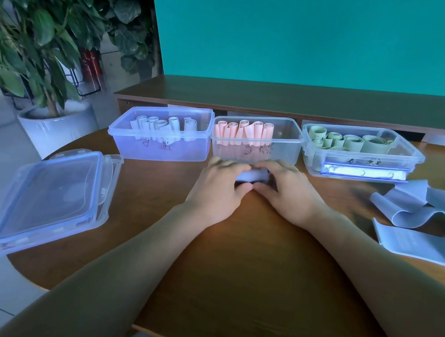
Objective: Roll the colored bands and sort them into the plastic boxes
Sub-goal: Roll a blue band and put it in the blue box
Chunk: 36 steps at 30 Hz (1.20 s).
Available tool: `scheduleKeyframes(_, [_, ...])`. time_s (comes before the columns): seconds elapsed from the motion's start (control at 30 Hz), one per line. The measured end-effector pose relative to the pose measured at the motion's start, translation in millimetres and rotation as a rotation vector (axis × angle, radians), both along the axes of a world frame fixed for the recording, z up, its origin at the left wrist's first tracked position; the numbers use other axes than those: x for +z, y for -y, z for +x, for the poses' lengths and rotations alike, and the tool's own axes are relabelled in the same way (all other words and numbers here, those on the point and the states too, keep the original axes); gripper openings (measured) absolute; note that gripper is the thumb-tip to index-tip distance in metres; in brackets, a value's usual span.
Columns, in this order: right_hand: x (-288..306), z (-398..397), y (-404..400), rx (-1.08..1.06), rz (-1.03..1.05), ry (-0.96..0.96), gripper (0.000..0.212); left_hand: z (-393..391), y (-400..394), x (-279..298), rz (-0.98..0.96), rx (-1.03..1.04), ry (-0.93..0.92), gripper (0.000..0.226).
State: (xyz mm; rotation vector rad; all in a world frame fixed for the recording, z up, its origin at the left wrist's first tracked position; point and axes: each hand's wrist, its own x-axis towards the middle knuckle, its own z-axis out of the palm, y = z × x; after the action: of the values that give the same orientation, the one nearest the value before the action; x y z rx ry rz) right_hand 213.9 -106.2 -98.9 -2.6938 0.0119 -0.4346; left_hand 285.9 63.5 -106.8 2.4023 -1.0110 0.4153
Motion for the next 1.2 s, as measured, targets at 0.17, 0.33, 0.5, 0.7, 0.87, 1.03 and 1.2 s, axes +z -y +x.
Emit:
scheduleKeyframes(0.17, [1.3,10.2,4.1,-0.003,0.089,0.027,0.028,15.3,7.2,1.2,-0.021,-0.032,-0.115,0.031])
scheduleKeyframes(0.33, [0.3,8.9,4.5,0.071,0.149,0.077,0.027,17.8,9.8,4.2,-0.064,-0.039,-0.122,0.021])
scheduleKeyframes(0.5, [6.8,2.6,-11.2,0.120,0.440,0.123,0.021,2.8,2.7,11.3,-0.193,-0.032,-0.029,0.024])
scheduleKeyframes(0.7, [22.8,1.8,-35.2,0.034,0.324,0.192,0.024,-15.0,-14.5,20.7,-0.342,-0.012,-0.083,0.034])
scheduleKeyframes(0.87, [51.0,25.6,-64.4,0.115,0.310,0.265,0.008,-1.5,-38.5,30.1,-0.512,0.100,-0.155,0.033])
scheduleKeyframes(1.03, [87.0,59.2,-79.8,0.287,0.551,0.142,0.016,22.9,-56.9,36.6,-0.733,0.193,-0.225,0.032])
scheduleKeyframes(1.2, [115.4,83.4,-72.9,0.383,0.642,-0.025,0.019,38.3,-62.0,40.2,-0.817,0.194,-0.290,0.034])
